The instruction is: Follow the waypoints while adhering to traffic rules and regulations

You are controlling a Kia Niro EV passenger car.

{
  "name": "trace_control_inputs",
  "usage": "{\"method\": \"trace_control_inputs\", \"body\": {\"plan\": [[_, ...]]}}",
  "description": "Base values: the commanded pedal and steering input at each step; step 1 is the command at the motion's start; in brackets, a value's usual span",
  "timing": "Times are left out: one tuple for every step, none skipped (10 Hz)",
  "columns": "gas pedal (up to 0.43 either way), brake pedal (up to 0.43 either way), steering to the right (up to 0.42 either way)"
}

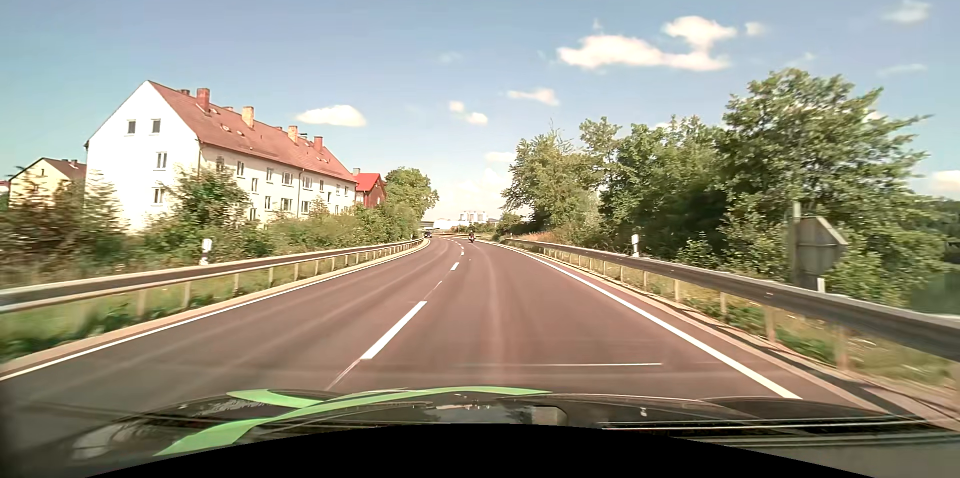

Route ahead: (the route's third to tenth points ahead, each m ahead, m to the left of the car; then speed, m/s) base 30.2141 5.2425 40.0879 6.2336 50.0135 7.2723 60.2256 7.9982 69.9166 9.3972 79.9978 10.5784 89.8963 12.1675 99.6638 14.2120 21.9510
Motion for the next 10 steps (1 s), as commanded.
{"method": "trace_control_inputs", "body": {"plan": [[0.197,0.000,-0.013],[0.197,0.000,-0.013],[0.197,0.000,-0.013],[0.197,0.000,-0.013],[0.197,0.000,-0.013],[0.197,0.000,-0.013],[0.197,0.000,-0.013],[0.209,0.000,-0.013],[0.220,0.000,-0.014],[0.228,0.000,-0.015]]}}
